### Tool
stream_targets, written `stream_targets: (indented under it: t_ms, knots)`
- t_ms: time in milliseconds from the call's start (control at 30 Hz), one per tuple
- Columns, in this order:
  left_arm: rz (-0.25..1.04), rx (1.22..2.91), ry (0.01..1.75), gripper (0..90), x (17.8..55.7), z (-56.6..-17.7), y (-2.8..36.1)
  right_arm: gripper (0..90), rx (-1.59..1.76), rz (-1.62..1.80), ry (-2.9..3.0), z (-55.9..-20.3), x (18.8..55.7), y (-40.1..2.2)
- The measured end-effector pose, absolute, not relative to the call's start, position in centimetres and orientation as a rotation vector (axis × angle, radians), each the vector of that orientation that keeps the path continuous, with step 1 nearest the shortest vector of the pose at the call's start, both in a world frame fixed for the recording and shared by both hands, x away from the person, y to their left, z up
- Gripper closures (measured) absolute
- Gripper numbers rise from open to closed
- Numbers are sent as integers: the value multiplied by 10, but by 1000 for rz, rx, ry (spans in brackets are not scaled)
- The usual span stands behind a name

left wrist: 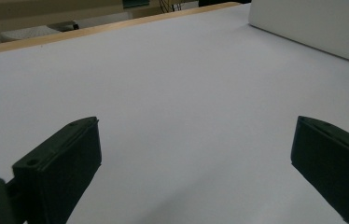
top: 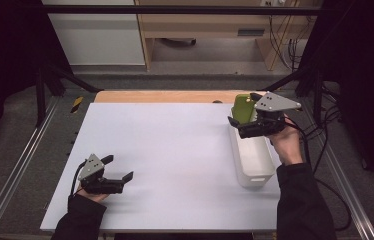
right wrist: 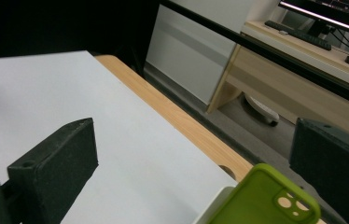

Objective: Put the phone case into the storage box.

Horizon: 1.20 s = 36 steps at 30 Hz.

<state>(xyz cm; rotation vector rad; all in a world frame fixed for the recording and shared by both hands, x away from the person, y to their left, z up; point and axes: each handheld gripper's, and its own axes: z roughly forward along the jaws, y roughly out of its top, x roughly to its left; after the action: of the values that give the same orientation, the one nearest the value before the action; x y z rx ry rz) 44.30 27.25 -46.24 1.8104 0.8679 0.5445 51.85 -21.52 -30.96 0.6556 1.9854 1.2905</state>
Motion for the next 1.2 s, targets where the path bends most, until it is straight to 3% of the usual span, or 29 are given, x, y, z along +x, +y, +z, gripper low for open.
stream_targets:
  t_ms: [1200]
  knots:
    - [544,1801,822,15,440,-460,270,5,817,1624,1913,-407,444,-265]
